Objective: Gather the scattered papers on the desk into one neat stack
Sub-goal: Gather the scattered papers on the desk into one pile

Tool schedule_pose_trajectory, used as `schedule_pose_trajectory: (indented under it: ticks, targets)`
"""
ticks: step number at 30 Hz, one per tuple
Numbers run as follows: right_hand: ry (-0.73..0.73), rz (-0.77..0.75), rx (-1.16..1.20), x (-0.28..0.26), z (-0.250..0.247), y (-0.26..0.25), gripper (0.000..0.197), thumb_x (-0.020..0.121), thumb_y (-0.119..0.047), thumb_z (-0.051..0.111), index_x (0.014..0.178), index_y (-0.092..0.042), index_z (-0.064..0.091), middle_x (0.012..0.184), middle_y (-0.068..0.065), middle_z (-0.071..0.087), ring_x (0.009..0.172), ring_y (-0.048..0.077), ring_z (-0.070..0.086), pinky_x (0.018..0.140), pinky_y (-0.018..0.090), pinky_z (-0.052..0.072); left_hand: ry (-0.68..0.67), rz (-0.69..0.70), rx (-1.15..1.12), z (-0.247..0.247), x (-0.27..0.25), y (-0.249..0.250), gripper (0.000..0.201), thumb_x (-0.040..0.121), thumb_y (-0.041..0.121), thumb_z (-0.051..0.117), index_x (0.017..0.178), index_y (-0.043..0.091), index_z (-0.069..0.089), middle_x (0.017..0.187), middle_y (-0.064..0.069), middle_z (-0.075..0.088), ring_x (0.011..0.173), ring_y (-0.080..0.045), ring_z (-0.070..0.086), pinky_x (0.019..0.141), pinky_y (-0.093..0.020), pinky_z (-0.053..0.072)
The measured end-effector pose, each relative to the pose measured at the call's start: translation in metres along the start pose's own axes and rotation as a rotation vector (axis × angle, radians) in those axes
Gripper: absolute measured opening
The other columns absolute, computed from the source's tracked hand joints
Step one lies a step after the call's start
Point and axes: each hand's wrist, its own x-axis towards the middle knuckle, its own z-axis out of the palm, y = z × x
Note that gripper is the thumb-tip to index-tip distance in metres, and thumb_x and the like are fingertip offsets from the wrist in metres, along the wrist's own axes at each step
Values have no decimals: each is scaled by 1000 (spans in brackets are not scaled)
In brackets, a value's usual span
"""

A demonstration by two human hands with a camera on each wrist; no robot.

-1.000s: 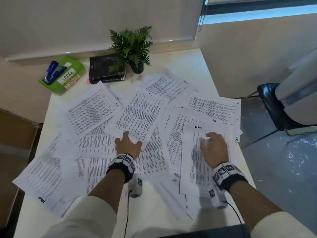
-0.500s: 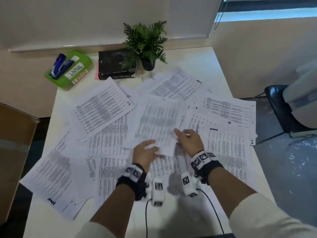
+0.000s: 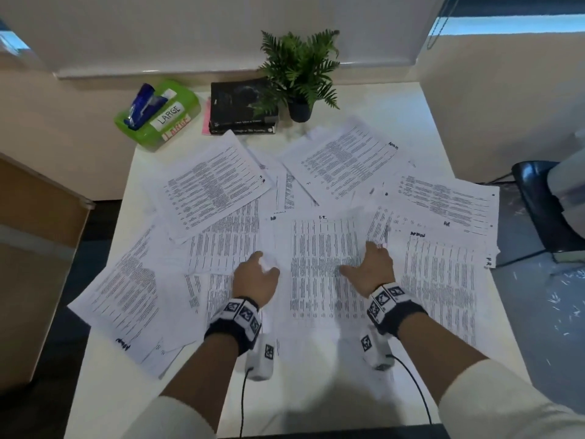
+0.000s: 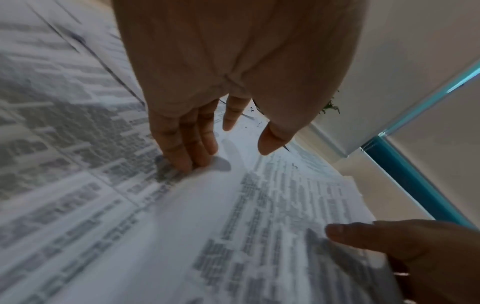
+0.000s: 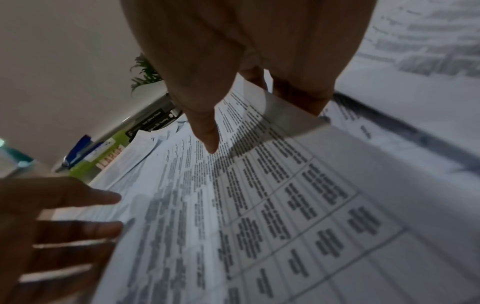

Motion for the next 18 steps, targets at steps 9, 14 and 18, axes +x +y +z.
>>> schedule_pose_trajectory:
  ticks: [9, 14, 18]
  targets:
    - [-2, 54, 264, -6, 7, -8, 64, 97, -18, 60, 152, -10, 30, 150, 11, 43, 118, 24, 56, 87, 22, 42, -25, -75, -49, 22, 2, 10, 63, 91, 36, 61, 145, 15, 36, 131, -9, 58, 113, -30, 58, 95, -35, 51]
    - [17, -125, 392, -13, -34, 31, 19, 96, -17, 61, 114, -22, 60, 108, 5, 71, 87, 22, 69, 75, 38, 61, 52, 37, 5, 26, 1, 10, 58, 91, 31, 60, 145, 15, 44, 138, -15, 55, 123, -29, 55, 98, -35, 44]
    - [93, -60, 507, -21, -76, 81, 24, 95, -12, 62, 117, -22, 60, 107, -7, 68, 101, 17, 64, 87, 35, 50, 37, 129, -14, 38, -4, 21, 41, 92, 25, 60, 132, 15, 56, 130, -10, 60, 115, -22, 58, 85, -25, 40]
